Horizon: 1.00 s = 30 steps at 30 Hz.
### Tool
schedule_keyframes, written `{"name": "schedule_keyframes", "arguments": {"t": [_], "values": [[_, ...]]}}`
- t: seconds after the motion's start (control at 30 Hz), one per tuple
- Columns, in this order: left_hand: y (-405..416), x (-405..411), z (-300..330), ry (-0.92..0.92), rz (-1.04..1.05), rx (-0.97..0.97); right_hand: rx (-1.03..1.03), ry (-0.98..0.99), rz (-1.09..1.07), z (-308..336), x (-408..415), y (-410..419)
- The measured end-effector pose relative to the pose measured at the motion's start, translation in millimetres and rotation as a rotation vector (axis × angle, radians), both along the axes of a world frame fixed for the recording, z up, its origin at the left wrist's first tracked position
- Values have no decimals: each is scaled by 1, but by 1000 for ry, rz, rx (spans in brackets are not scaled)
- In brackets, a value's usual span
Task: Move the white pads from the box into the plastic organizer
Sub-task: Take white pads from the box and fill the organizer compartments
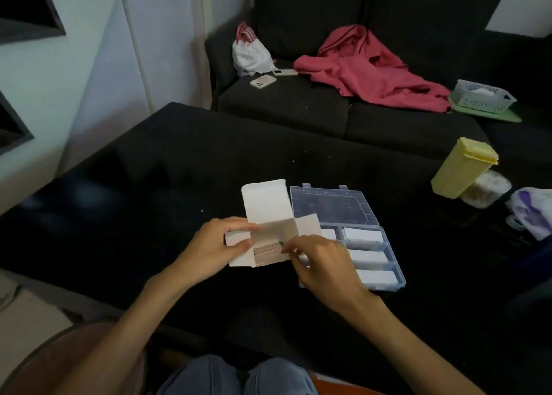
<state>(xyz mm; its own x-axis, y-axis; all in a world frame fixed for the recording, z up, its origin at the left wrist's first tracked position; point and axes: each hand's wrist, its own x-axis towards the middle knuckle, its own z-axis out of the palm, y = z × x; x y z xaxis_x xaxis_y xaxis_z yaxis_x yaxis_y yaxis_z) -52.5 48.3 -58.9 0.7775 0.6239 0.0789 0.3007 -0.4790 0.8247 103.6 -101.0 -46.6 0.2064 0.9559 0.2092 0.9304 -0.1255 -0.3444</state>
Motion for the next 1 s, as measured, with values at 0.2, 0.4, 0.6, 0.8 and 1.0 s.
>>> {"name": "schedule_keyframes", "arguments": {"t": [0.2, 0.4, 0.6, 0.8, 1.0], "values": [[-16, -2, 4, 22, 20, 46, -196, -104, 42, 13, -3, 21], [-12, 1, 7, 40, 24, -3, -488, -294, 151, 11, -9, 66], [-5, 10, 8, 63, 71, -24, -527, -373, 159, 4, -7, 89], [0, 6, 2, 0, 64, -123, -608, -308, 183, -4, 0, 97], [-1, 14, 4, 18, 139, -150, -550, -394, 209, -2, -3, 101]]}}
